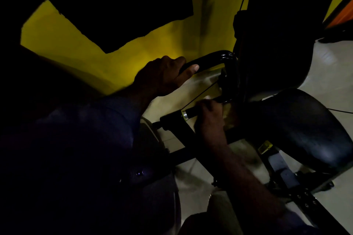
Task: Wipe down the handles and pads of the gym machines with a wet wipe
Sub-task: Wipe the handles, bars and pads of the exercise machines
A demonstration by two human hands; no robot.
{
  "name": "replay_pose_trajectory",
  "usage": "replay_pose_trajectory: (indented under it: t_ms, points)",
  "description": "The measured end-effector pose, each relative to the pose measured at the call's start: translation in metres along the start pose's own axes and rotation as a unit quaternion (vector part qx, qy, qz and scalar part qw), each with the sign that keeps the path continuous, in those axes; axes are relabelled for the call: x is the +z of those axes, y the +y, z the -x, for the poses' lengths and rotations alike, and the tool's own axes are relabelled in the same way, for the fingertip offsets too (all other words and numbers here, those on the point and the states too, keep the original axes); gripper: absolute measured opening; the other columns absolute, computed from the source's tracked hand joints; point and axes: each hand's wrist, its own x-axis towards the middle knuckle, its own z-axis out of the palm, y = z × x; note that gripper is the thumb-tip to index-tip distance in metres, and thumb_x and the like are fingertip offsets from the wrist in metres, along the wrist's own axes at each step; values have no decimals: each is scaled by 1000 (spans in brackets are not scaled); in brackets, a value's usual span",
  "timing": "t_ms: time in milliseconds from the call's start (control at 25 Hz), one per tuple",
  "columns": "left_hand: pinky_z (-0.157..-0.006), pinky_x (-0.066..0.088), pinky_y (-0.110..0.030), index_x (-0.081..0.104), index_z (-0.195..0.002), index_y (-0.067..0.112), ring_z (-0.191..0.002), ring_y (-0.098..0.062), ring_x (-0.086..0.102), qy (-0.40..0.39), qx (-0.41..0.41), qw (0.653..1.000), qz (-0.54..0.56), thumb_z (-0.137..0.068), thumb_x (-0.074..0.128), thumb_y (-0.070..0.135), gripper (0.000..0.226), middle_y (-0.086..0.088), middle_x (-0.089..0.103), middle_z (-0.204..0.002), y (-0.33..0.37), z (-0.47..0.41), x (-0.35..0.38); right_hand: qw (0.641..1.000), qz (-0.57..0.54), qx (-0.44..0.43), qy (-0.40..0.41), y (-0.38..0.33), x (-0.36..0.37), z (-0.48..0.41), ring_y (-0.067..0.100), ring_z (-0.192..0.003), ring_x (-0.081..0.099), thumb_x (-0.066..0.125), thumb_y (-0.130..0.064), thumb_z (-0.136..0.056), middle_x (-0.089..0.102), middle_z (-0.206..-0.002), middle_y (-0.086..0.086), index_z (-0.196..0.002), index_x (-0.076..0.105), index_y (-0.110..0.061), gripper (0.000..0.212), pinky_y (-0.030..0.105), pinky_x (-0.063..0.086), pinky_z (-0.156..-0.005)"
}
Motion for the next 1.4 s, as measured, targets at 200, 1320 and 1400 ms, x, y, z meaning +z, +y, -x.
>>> replay_pose_trajectory:
  t_ms: [200, 1320, 1400]
  points:
    - [-58, 45, -37, 41, -83, 23, -64, -33, 54, -3, 4, 1000, 6, -100, 29, 74, 55, -5, 48, -68, -1, -1, 0, 978, 110, -173, -38, 34, -28, -23, 41, -99, 58, 40, -14, -79, 67, -114, 18, -114, 71, -4, 48, 42, 46, -86]
    - [-55, 35, -34, 36, -80, 27, -61, -33, 52, 19, 17, 1000, 7, -97, 26, 76, 53, -3, 42, -64, -4, 0, 6, 844, 232, -482, -44, 64, -118, -104, 47, -114, 55, 50, -11, -97, 57, -137, 25, -138, 48, 2, 43, 54, 58, -79]
    - [-54, 39, -36, 38, -80, 25, -60, -33, 52, 17, 16, 1000, 5, -100, 29, 73, 53, -4, 43, -64, -5, -1, 6, 881, 212, -421, -47, 85, -95, -79, 48, -101, 59, 50, -6, -93, 61, -129, 24, -133, 53, 0, 41, 52, 59, -69]
